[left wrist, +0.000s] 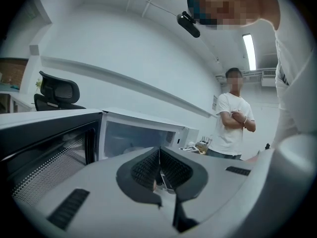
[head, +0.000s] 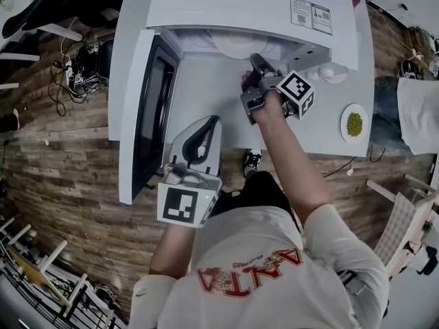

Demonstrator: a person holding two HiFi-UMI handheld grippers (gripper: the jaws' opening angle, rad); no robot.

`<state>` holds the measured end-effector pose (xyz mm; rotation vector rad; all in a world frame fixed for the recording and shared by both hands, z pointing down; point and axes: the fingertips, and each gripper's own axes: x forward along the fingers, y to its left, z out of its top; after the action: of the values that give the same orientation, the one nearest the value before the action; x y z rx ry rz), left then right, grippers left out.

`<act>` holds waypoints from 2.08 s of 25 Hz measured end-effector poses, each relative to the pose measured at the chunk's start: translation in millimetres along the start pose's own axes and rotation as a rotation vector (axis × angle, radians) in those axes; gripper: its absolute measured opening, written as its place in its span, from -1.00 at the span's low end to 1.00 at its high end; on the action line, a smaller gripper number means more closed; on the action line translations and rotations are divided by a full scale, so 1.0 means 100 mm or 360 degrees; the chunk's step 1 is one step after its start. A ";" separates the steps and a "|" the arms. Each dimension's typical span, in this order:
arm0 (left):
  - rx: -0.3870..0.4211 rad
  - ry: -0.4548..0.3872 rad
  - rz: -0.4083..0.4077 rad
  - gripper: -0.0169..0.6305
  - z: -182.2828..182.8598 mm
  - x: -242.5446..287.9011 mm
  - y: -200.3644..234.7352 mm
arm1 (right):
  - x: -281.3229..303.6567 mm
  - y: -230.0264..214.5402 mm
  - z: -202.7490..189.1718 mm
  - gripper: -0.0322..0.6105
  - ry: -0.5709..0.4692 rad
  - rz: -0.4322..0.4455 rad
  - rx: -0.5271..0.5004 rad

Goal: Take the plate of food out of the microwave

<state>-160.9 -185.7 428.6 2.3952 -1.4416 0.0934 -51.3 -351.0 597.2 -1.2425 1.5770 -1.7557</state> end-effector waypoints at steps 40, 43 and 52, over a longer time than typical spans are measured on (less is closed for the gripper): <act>0.0020 -0.0013 0.0017 -0.91 0.07 -0.04 -0.01 | -0.38 0.19 -0.09 -0.84 0.0057 0.0260 0.0126; 0.0025 -0.0029 0.0008 -0.91 0.12 -0.07 -0.04 | -0.58 0.19 -0.14 -0.84 0.0085 0.0254 0.0120; 0.0038 -0.0034 -0.0028 -0.91 0.16 -0.13 -0.25 | -1.38 0.07 -0.25 -0.84 0.0194 0.0253 0.0078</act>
<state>-147.2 -168.7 404.0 2.4346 -1.4364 0.0811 -8.4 -226.1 550.1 -0.9751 1.6419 -1.7857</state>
